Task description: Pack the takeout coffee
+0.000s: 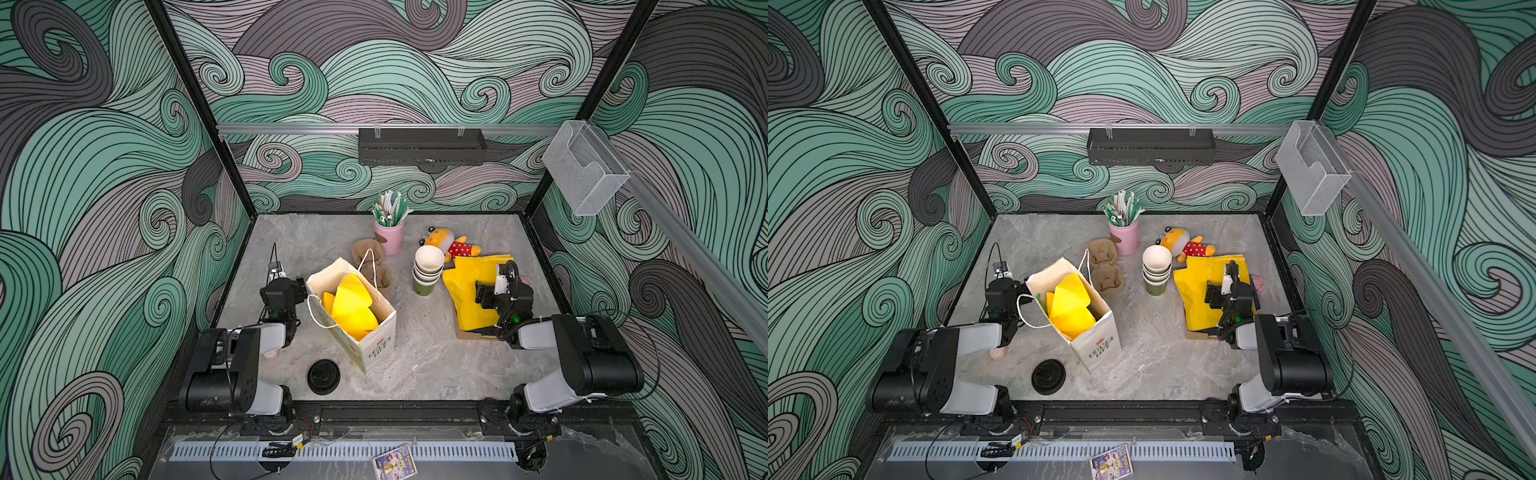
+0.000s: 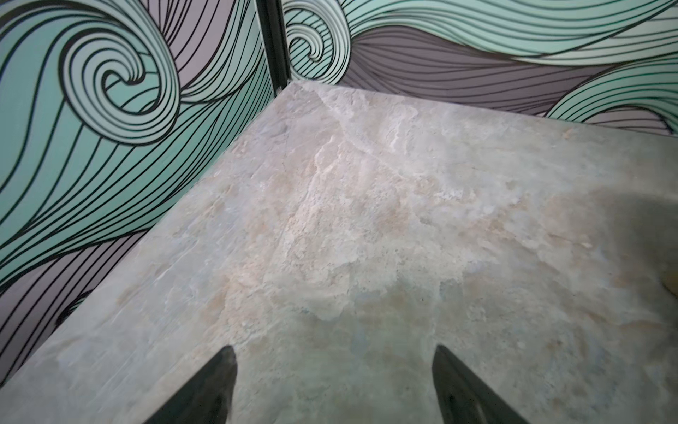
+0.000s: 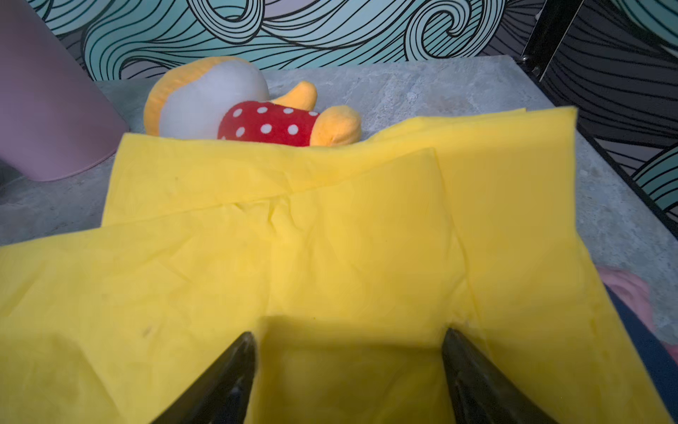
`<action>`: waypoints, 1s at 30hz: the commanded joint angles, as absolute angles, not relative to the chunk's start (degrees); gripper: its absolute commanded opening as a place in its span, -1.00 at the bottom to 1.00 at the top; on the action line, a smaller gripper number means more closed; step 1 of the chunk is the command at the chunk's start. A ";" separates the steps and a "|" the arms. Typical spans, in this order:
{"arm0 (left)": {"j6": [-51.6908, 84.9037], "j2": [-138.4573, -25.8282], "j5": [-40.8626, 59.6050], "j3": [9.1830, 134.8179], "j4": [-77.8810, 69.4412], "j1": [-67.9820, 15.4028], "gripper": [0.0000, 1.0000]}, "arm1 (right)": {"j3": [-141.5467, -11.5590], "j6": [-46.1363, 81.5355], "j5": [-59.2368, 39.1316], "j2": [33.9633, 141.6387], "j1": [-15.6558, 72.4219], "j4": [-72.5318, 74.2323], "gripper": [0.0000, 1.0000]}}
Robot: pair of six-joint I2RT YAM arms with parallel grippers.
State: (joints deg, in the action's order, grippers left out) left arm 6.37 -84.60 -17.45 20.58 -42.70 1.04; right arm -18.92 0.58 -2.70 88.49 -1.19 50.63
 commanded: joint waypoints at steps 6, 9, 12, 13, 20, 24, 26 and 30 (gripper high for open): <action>4.27 -87.40 -14.30 24.89 -42.55 2.20 0.97 | -21.77 0.95 -2.67 87.86 -2.37 50.66 0.88; 4.65 -87.25 -14.28 25.28 -41.18 2.20 0.97 | -21.77 0.89 -2.42 87.98 -2.29 50.96 0.90; 5.47 -86.91 -14.67 25.87 -39.34 2.11 0.97 | -21.84 0.96 -2.37 88.08 -2.26 50.90 0.93; 5.15 -87.19 -14.76 25.83 -40.25 2.08 0.97 | -21.96 0.94 -2.28 87.98 -2.21 50.54 0.94; 5.77 -88.21 -15.21 27.99 -36.85 2.11 0.97 | -22.32 0.54 -0.69 88.03 -1.47 49.85 0.98; 5.49 -86.91 -14.84 26.10 -39.16 2.01 0.97 | -22.06 0.09 0.61 87.71 -0.80 50.01 0.98; 5.44 -86.98 -14.85 26.17 -39.02 2.01 0.97 | -22.24 0.00 0.96 87.80 -0.53 49.88 0.98; 5.45 -86.93 -14.85 26.19 -39.02 1.93 0.97 | -23.27 -1.37 2.86 87.89 0.84 48.13 0.98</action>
